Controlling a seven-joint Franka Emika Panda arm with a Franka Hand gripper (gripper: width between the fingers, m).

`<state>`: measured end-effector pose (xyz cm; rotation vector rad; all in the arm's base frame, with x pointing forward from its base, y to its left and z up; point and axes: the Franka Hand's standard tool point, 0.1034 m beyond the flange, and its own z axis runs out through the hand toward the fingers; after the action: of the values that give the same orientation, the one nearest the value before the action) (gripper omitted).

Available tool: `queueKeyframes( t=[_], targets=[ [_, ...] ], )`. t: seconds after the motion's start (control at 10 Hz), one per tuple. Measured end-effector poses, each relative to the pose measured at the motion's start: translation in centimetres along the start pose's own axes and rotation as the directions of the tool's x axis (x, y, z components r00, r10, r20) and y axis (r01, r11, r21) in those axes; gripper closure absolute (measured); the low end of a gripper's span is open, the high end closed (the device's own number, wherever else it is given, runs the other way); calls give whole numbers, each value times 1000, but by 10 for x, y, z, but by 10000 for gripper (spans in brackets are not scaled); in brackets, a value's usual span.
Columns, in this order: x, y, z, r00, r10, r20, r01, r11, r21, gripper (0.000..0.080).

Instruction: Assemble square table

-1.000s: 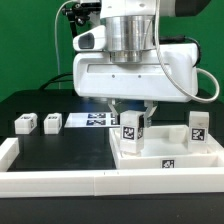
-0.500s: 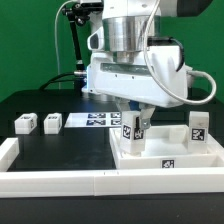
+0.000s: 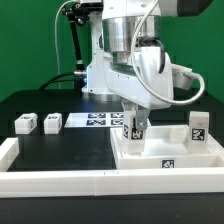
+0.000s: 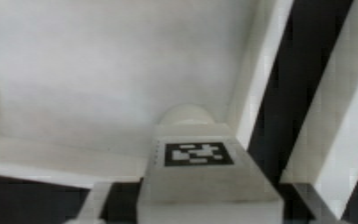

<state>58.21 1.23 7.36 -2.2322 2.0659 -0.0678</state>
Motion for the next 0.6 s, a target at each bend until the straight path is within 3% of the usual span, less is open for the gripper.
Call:
queueKeyframes(
  t=[0.1,0.3,0.5,0.6],
  targets=[
    [0,0,0,989,150,-1,-150,988,36,506],
    [-1,1,1,933,358,27,-359,933,38,506],
    [-1,1,1,892,450,39,-451,892,35,506],
    [-1,1,1,912,408,37,-409,912,36,404]
  ],
)
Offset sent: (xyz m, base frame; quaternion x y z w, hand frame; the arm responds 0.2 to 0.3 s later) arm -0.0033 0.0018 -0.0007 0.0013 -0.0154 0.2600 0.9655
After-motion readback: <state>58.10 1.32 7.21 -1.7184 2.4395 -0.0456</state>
